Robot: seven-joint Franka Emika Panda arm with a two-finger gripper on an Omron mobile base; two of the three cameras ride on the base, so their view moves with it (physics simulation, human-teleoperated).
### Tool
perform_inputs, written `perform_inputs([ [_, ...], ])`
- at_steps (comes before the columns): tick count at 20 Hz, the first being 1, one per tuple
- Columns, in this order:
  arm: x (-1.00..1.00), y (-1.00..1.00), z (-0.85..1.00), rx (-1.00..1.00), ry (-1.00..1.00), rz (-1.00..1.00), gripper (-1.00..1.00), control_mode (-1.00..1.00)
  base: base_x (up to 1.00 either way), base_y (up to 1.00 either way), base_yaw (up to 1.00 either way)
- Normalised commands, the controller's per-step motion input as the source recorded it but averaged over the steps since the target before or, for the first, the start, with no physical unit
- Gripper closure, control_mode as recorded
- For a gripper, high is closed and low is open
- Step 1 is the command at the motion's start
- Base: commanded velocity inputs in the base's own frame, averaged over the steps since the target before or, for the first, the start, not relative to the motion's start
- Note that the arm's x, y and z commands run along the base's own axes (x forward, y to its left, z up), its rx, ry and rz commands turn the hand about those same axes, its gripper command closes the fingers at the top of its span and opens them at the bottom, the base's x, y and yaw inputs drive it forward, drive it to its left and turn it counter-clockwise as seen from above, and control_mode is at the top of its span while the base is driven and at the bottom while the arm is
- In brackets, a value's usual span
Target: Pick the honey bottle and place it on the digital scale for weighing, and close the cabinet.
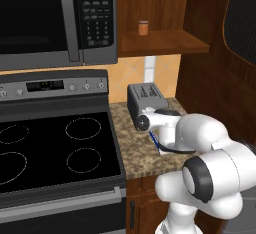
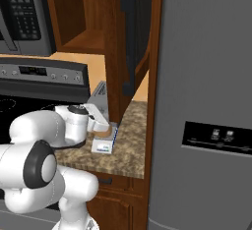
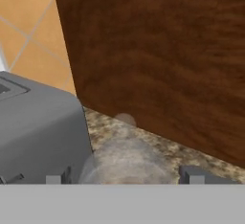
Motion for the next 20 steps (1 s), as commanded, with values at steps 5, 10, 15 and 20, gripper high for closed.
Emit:
perform_inputs([
  [5, 0.0, -0.03, 0.0, 0.0, 0.0, -0.05, -1.0, -1.0, 0.0, 0.0, 0.0],
  [10, 0.0, 0.0, 0.12, 0.0, -0.03, -0.01, -1.0, -1.0, 0.0, 0.0, 0.0],
  [15, 0.0, 0.0, 0.41, 0.0, -0.06, -0.02, -1.0, -1.0, 0.0, 0.0, 0.0],
  [20, -0.1, 0.0, 0.43, 0.0, -0.07, -0.01, -1.0, -1.0, 0.0, 0.0, 0.0],
])
